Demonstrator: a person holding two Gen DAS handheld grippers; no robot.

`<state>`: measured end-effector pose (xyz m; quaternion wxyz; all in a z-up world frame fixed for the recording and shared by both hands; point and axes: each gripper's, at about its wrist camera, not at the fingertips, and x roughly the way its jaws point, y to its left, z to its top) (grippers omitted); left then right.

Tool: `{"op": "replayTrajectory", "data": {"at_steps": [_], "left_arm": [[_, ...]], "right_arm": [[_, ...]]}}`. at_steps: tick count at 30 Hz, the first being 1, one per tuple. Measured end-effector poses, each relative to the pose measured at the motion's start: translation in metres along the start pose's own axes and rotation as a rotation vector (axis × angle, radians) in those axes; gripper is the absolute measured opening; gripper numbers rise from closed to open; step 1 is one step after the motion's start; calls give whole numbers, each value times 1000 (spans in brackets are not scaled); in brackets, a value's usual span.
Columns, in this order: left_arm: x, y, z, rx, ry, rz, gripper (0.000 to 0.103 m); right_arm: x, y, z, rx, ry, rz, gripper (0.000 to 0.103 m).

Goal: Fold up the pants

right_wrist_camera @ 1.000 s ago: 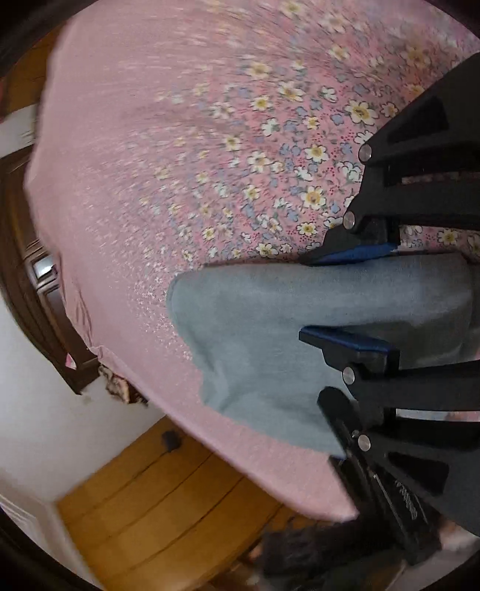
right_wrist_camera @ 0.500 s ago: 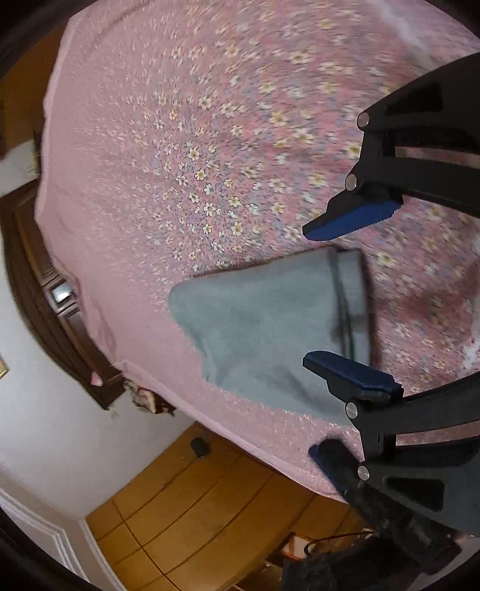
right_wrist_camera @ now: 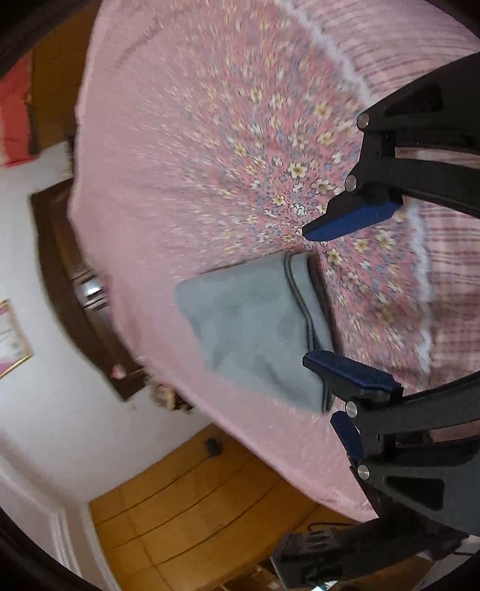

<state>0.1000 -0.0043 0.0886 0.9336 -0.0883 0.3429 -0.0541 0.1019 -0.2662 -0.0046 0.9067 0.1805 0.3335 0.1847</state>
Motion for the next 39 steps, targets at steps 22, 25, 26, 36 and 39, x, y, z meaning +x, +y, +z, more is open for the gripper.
{"op": "replayTrajectory", "data": {"at_steps": [22,25,26,36,39], "left_arm": [[-25,17,-46,89,-213,4,103],[-21,19,-49,74,-218,9,103],[-20,20,-50,68,-219,14,103],[-25,30,-58,51,-245,17,103],[-26,29,-59,53,-256,29,103]], "right_arm": [[8,14,-56,-226,-198,-106,97],[0,10,-60,-220,-205,-99,97],[-2,9,-62,-222,-210,-95,97],[-13,-4,-62,-196,-221,-49,97],[-13,-6,-62,-197,-220,-48,97]]}}
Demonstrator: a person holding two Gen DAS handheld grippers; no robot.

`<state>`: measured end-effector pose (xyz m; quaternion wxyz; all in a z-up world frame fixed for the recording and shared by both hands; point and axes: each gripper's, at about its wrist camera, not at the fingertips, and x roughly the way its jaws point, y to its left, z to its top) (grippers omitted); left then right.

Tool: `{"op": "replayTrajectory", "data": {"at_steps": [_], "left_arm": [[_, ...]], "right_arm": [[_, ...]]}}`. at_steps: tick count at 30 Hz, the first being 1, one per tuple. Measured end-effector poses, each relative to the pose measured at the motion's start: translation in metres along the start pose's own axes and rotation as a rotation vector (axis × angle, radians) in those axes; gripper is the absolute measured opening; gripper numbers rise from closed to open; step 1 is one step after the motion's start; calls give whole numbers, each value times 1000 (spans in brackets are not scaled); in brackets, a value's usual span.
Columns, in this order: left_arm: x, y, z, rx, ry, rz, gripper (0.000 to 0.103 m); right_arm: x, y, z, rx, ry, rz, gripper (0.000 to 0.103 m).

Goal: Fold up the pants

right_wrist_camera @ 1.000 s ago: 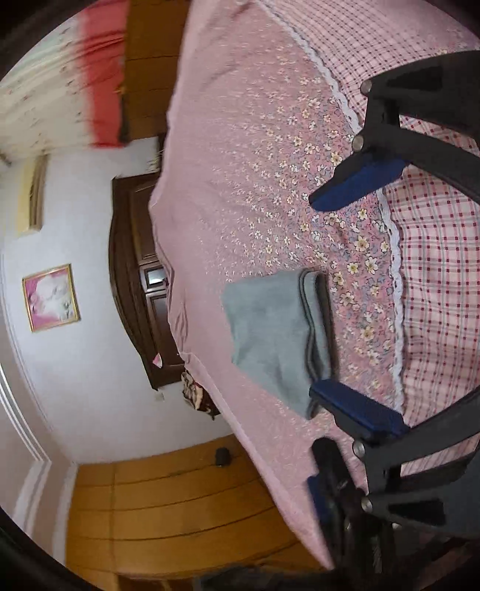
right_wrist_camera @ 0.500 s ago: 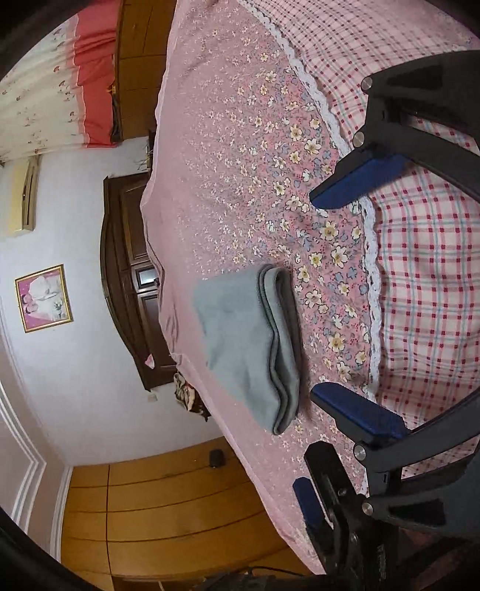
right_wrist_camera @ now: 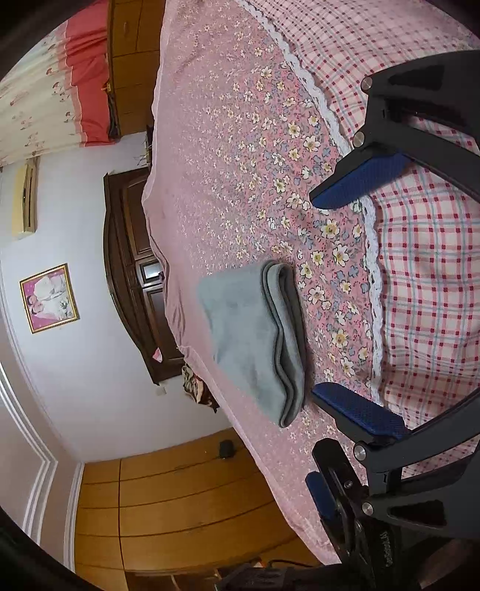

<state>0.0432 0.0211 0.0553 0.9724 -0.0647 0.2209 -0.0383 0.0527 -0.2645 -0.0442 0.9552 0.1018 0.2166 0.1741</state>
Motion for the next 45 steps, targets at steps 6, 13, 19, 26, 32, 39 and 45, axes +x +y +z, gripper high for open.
{"op": "replayTrajectory", "data": {"at_steps": [6,13,19,26,32,39,45], "left_arm": [[1,0,1,-4,3,-4,103],[1,-1,1,3,2,-2,103],[3,-2,2,3,6,-6,103],[5,-2,3,-1,9,-7,103],[8,-4,2,-2,11,-10,103],[10,-6,1,-3,13,-12,103],[9,-7,1,-3,12,-11,103]], "right_arm": [[-1,-8,1,3,2,4,97],[-2,-11,3,7,2,9,97],[0,-17,3,3,2,8,97],[0,-17,3,4,2,10,97],[1,-19,3,3,2,11,97],[2,-19,2,3,4,12,97],[2,-20,2,3,5,13,97]]}}
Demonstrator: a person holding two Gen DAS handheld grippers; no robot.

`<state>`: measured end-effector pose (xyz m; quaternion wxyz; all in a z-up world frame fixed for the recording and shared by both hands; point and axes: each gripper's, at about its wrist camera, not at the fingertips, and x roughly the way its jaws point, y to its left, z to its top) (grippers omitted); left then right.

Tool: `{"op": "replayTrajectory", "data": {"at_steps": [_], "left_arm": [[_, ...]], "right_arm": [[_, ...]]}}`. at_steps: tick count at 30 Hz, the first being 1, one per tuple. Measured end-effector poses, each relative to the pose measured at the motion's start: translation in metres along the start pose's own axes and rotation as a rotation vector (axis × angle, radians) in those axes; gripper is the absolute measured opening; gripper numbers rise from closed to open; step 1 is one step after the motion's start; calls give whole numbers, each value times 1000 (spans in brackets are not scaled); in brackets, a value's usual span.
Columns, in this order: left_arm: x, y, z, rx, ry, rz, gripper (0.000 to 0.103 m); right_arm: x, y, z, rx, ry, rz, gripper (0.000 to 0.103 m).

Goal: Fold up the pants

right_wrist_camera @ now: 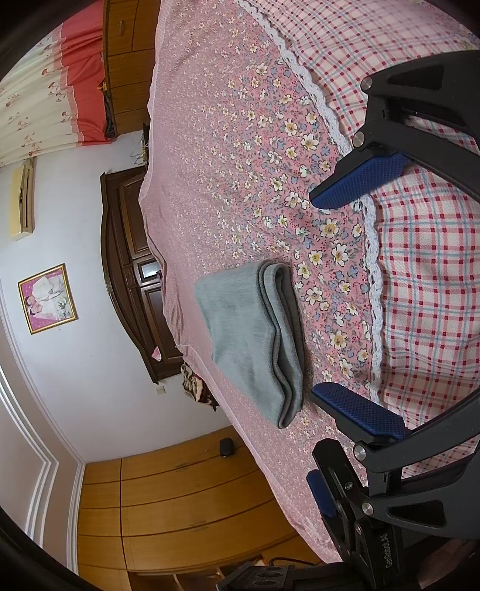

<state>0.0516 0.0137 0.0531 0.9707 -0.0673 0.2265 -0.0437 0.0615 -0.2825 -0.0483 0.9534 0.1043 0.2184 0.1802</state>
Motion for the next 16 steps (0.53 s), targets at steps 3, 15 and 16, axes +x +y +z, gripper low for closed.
{"op": "replayTrajectory", "data": {"at_steps": [3,15,16], "left_arm": [[0,0,0,0,0,0,103],[0,-1,0,2,0,0,103],[1,-1,0,1,1,1,103]], "right_arm": [[0,0,0,0,0,0,97],[0,0,0,0,0,0,97],[0,0,0,0,0,0,97]]}}
